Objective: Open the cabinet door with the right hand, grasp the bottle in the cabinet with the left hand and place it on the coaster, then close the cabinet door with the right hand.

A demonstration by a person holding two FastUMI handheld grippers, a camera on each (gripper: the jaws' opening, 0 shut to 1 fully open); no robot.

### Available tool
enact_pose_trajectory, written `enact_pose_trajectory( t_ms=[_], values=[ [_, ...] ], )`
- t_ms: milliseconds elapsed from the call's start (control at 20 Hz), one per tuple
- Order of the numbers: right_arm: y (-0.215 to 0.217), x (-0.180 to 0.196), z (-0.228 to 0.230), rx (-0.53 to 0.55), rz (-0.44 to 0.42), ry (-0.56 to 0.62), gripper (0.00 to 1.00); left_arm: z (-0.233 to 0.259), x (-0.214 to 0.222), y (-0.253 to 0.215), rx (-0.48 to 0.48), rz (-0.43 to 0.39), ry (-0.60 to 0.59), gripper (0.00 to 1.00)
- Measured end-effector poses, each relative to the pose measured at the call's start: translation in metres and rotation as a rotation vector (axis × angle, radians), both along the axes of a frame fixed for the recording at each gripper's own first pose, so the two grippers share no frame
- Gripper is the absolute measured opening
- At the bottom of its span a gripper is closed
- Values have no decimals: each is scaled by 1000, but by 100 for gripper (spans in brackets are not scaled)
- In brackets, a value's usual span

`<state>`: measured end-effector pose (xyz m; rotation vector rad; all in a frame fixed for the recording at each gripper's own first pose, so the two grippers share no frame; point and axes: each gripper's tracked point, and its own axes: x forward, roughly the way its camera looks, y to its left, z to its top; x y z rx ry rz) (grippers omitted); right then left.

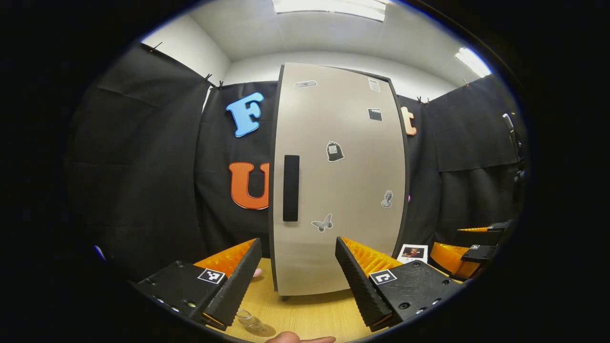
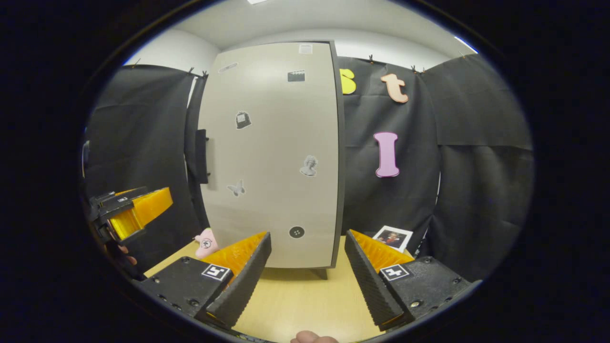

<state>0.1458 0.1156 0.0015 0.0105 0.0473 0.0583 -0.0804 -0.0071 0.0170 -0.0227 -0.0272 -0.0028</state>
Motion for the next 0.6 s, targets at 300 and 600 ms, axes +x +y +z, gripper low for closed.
enact_pose_trajectory(
  t_ms=[300,600],
  values=[
    [0,3,0,7,-1,-1,99,1,1,2,-2,3,3,94],
    [-1,7,3,12,-1,-12,99,3,3,1,12,-11,-13,94]
  ],
)
